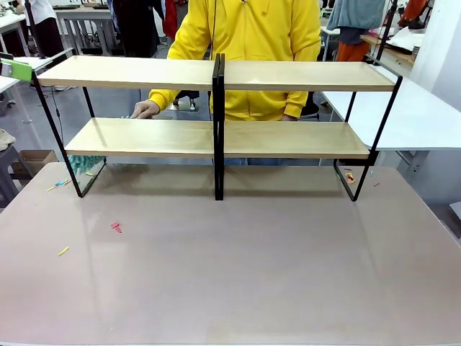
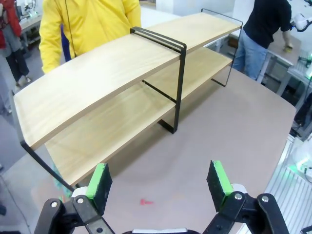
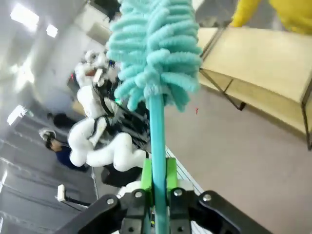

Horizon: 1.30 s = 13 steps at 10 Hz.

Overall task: Clean the shelves.
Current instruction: Clean another randomly selected level of the Shelf with the Duster.

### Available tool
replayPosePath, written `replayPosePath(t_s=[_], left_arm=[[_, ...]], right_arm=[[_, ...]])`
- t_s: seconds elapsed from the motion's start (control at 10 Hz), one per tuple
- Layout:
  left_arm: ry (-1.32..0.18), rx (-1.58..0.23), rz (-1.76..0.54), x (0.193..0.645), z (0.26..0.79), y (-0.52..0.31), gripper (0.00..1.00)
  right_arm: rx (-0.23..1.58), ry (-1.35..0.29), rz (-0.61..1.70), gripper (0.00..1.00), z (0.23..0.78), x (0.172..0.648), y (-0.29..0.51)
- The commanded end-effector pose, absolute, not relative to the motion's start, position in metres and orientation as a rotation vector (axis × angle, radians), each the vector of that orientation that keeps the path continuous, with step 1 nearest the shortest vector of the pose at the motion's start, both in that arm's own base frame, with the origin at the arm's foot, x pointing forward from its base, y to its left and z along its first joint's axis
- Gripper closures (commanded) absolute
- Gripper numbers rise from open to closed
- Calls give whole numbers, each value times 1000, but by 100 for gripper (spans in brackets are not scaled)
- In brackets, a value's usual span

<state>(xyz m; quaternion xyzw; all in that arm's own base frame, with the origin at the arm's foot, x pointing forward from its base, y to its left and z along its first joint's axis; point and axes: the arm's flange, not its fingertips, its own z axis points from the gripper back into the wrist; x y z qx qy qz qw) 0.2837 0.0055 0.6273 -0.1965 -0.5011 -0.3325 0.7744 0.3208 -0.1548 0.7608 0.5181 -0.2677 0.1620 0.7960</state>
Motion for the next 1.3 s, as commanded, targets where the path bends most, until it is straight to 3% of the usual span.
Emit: replayPosePath(t_s=[0.0, 0.4, 0.5, 1.2], left_arm=[[-1088, -426, -719, 285, 626, 5, 0], [-1088, -426, -719, 285, 626, 5, 0], [-1088, -426, -719, 285, 626, 5, 0], [-1088, -426, -719, 285, 626, 5, 0]], right_arm=[[1137, -635, 220, 87, 705, 284, -131], [1192, -727, 124, 87, 646, 238, -113], [1204, -612, 145, 87, 652, 253, -138], [1204, -612, 145, 87, 652, 253, -138]])
